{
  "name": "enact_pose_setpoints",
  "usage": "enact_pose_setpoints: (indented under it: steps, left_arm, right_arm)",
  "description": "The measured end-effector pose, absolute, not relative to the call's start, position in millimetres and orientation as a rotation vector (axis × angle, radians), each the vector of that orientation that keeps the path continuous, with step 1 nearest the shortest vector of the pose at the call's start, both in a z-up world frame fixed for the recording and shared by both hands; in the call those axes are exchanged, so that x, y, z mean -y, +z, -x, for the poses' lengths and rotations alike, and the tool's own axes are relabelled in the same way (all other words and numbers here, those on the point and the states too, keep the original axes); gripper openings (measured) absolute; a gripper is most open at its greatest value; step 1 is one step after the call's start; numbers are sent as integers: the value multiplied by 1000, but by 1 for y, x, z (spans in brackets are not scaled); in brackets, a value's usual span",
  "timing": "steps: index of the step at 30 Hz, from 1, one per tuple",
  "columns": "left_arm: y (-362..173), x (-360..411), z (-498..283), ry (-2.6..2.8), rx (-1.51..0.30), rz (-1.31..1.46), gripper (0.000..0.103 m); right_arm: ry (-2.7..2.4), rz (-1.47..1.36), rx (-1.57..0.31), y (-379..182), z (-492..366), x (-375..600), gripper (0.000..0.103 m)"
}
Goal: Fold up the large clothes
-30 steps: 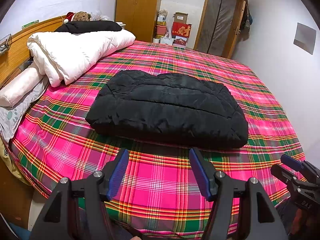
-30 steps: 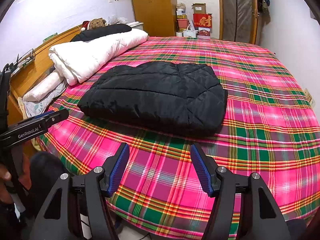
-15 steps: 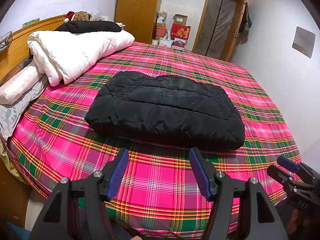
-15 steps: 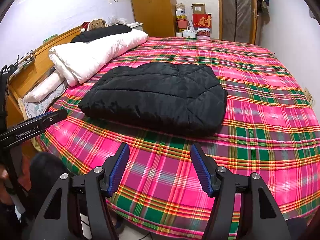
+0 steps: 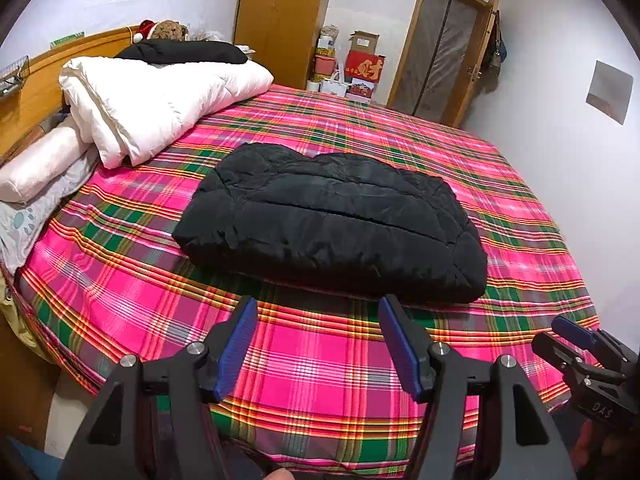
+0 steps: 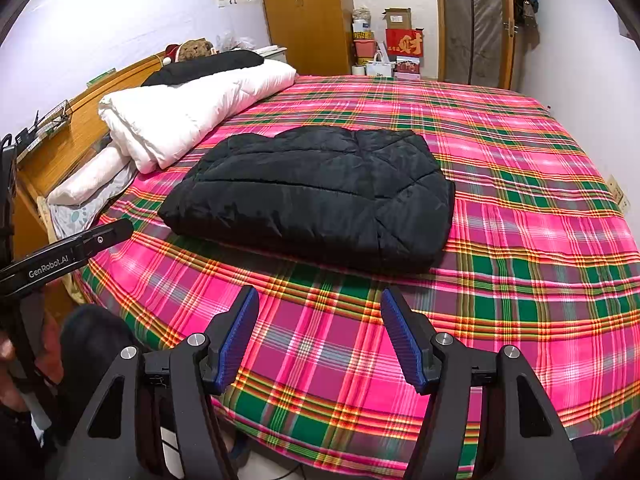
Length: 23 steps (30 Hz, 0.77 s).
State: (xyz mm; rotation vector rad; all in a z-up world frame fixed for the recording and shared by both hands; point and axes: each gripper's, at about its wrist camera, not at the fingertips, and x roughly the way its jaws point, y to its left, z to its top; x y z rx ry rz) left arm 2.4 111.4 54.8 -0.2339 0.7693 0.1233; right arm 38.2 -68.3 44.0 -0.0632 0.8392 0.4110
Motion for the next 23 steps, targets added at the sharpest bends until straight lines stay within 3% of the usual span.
enact_pose_setpoints:
  steps: [23]
  left_arm:
    - [53,-107,1,151,-780,243,65]
  right_arm:
    - [397,39,-829,51,-33,74,64]
